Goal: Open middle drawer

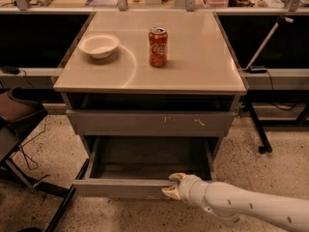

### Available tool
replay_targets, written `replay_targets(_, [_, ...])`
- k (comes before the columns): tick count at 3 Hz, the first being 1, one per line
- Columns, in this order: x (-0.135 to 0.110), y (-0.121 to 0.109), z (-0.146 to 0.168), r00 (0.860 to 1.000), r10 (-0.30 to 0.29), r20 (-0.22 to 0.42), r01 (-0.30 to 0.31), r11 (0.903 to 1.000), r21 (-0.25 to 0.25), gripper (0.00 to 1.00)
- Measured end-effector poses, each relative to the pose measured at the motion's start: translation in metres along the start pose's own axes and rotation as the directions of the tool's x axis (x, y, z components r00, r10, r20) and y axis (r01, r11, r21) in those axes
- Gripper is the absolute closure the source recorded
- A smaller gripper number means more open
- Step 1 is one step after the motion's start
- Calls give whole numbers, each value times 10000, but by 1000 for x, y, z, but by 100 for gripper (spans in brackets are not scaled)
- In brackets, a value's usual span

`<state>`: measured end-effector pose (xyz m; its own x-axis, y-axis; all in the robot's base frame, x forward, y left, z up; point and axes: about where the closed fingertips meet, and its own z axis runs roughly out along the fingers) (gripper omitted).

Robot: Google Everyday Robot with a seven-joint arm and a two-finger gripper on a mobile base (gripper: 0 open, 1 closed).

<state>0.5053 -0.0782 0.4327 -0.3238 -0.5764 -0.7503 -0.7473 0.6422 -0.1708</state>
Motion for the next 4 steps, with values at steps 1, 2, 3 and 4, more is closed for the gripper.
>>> replay_targets(1, [3, 6, -6, 10000, 15, 18, -15, 10000, 10, 100])
replay_targets(2, [3, 6, -6, 10000, 13, 16, -13, 10000, 10, 100])
replay_targets(3, [3, 6, -5, 9999, -49, -93, 49, 10000, 29, 100])
replay_targets(4, [11, 9, -11, 9998, -111, -164, 112, 9999, 88, 100])
